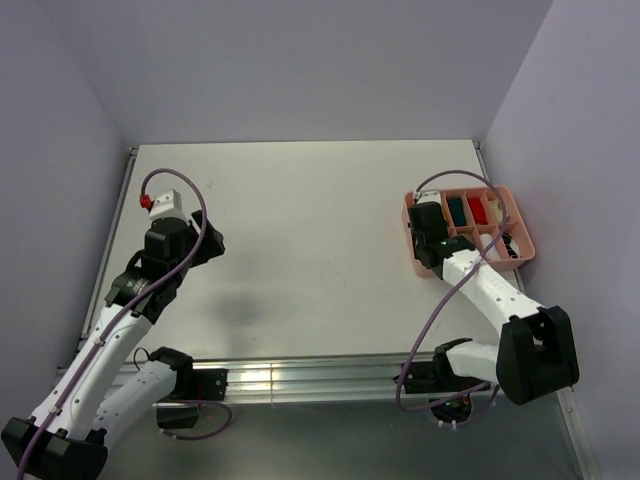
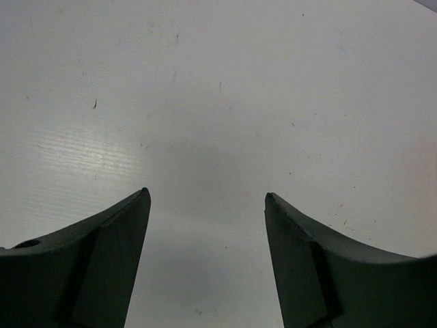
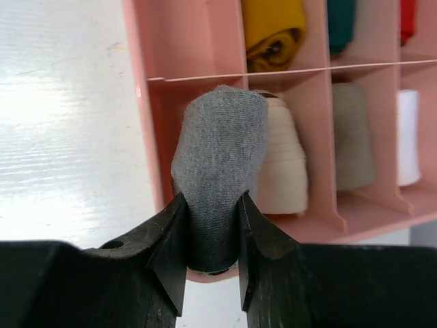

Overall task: Roll the socks
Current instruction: Place the sock in the storage box.

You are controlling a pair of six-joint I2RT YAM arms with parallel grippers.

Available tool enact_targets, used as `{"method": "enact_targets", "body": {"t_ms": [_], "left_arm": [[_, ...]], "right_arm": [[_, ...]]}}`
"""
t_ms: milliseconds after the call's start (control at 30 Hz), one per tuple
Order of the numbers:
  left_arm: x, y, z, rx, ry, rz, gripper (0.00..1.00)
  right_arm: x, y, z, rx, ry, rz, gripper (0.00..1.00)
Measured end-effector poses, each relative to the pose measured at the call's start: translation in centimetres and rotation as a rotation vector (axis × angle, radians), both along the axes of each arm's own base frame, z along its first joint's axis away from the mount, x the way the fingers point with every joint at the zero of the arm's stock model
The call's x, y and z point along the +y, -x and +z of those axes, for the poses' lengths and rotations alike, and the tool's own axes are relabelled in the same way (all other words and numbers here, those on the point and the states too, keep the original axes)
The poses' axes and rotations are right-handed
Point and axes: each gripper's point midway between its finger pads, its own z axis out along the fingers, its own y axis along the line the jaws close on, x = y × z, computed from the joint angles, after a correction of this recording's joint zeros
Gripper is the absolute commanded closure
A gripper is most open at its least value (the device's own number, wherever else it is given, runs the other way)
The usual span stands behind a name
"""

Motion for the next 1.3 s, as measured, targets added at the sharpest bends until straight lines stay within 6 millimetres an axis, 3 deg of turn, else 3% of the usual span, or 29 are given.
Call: {"method": "enact_targets", "body": {"t_ms": [233,500,600,633,733,1000,1300], "left_arm": [[-0.3,0.3,-0.5,0.008,-0.006,-0.014,0.27],[-0.4,0.3,-0.6,0.007,-0.008,-0.017,0.27],[-0.4,0.3,-0.5,0.007,-0.009,-0.018,0.27],[-0.4,0.3,-0.6,0.007,-0.009,-0.018,0.27],[-0.4,0.3,-0.5,0.007,-0.009,-0.018,0.27],[-0.4,0.3,-0.6,0.008,-0.01,-0.018,0.27],[-0.6,0.1,-1.2,0.029,-0.014,-0.024,0.27]], "right_arm": [[1.0,-0.5,-1.8,0.041,-0.109,0.05,1.0],[0.4,-1.4,-3.8,0.1,-0.199,0.038,0.99],[0.5,-1.9,-4.7,0.139,-0.23,0.036,0.85],[0.6,-2.1,-4.9,0.15,-0.236,0.034,0.64],[0.7,-2.5,-5.4,0.182,-0.253,0.02,0.52],[1.1,-3.1,-4.4,0.185,-0.28,-0.004,0.43],[1.2,-2.6,-2.6,0.162,-0.316,-0.052,0.41]]}}
